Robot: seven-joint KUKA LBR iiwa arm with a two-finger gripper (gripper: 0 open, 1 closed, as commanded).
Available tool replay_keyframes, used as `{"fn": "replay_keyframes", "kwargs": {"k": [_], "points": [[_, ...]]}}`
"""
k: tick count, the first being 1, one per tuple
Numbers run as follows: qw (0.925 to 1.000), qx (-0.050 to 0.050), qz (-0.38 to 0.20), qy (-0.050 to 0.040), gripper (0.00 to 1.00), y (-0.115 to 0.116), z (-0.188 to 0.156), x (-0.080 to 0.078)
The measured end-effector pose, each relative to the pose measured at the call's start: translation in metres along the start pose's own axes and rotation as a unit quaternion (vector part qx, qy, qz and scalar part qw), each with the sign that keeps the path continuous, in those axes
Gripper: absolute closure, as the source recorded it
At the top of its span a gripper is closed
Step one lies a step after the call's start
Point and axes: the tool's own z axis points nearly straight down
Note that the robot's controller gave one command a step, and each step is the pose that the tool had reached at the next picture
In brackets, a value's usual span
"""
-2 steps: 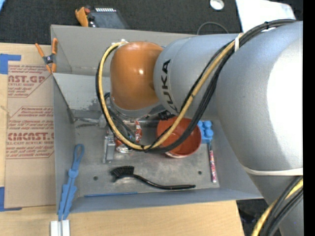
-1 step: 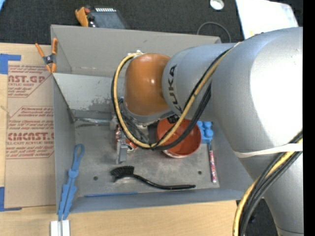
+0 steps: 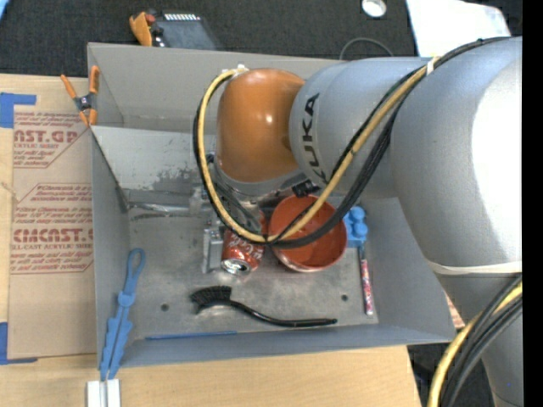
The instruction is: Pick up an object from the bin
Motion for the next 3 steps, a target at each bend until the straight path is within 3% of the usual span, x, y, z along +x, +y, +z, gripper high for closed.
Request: {"fn": "replay_keyframes", "kwargs": {"k": [1,2,3], "points": [[0.9999,0.002,0.012,0.002,0.0,-0.058,-0.024,0.007],[0.9947,0.001,-0.103,-0.0031,0.0,-0.069,0.008,0.007],[0.9852,0.0,-0.171,-0.0034,0.0,-0.07,0.026,0.007]]}}
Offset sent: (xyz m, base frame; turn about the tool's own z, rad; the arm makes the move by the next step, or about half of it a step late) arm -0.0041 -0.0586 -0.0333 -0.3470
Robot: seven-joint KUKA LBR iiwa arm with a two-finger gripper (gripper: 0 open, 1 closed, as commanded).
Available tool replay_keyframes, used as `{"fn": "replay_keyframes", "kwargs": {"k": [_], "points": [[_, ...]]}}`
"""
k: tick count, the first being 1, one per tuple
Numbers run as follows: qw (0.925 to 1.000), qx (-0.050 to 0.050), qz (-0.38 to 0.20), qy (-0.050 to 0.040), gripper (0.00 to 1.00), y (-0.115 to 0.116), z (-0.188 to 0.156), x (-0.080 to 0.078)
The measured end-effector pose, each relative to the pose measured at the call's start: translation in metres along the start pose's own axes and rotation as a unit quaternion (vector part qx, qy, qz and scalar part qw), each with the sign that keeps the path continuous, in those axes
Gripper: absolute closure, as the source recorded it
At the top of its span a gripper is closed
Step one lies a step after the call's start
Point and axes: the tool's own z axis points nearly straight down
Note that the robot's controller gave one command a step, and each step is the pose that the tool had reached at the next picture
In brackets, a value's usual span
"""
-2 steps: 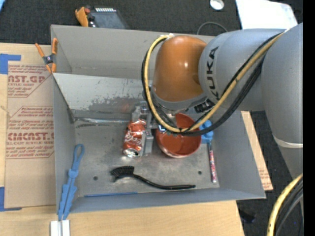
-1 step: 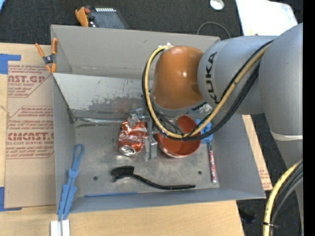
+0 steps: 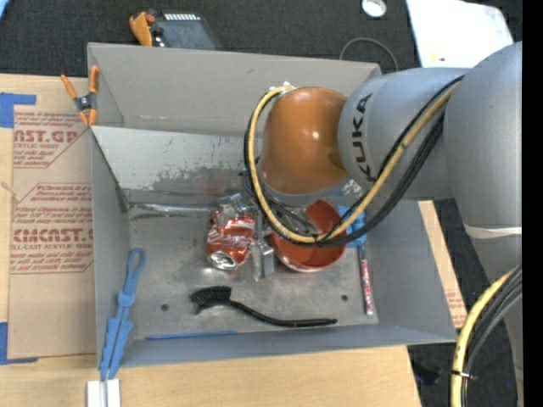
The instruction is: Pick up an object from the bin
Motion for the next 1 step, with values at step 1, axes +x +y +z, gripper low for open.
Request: {"fn": "replay_keyframes", "kwargs": {"k": [1], "points": [[1.0,-0.001,-0.004,0.0021,0.0,0.0066,-0.0063,0.0126]]}}
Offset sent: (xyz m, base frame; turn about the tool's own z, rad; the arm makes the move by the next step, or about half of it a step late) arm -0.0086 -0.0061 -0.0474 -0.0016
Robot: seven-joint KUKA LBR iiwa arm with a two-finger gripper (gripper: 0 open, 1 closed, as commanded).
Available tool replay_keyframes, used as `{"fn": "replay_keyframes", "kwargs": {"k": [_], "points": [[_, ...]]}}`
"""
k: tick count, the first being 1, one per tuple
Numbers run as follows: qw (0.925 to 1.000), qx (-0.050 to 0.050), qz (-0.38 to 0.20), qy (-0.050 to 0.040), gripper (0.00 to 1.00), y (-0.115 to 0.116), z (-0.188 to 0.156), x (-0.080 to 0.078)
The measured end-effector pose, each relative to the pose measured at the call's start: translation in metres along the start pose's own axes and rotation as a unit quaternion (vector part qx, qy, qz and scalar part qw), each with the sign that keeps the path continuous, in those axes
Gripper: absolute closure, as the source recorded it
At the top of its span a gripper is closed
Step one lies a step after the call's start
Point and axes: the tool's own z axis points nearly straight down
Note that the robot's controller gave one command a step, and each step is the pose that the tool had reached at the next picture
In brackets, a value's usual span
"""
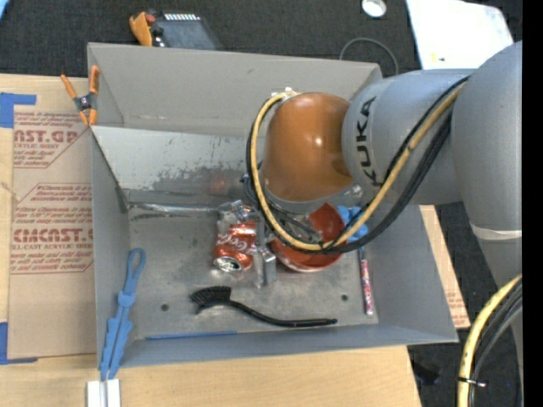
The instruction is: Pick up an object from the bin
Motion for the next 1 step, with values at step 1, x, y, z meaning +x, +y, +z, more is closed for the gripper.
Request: {"fn": "replay_keyframes", "kwargs": {"k": [1], "points": [[1.0,0.001,-0.005,-0.0059,0.0,-0.0054,0.0352,-0.0039]]}}
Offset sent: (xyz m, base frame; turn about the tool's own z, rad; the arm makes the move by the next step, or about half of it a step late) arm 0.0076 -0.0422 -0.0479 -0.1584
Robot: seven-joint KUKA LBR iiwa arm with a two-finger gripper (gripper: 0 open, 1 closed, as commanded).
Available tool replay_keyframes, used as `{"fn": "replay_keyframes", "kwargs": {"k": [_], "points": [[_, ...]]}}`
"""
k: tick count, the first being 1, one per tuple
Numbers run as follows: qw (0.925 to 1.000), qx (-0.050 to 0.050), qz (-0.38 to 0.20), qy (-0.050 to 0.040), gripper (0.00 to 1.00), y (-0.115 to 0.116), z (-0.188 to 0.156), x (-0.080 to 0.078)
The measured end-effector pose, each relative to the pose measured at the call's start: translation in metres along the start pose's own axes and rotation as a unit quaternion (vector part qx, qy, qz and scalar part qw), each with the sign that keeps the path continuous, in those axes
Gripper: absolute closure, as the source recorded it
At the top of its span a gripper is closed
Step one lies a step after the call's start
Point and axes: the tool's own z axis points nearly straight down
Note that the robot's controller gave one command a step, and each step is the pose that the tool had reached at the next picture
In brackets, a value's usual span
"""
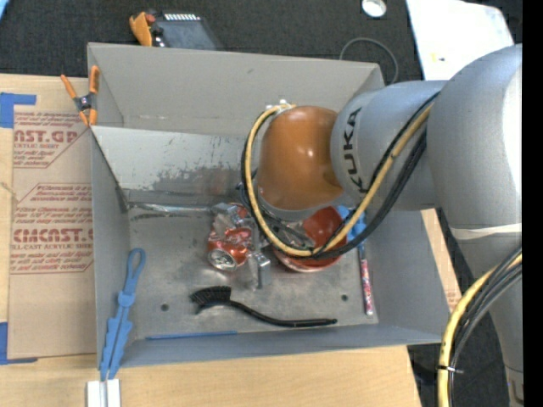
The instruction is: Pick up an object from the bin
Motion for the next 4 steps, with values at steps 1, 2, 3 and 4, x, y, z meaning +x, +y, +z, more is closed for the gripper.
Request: {"fn": "replay_keyframes", "kwargs": {"k": [1,2,3,4], "points": [[0.9972,0.0,-0.074,-0.0045,1.0,-0.034,0.01,0.012],[0.9972,0.0,-0.075,-0.0047,1.0,-0.034,0.01,0.012],[0.9944,-0.002,-0.105,-0.0115,1.0,-0.067,0.012,0.028],[0.9937,-0.003,-0.112,-0.0105,1.0,-0.087,0.01,0.041]]}}
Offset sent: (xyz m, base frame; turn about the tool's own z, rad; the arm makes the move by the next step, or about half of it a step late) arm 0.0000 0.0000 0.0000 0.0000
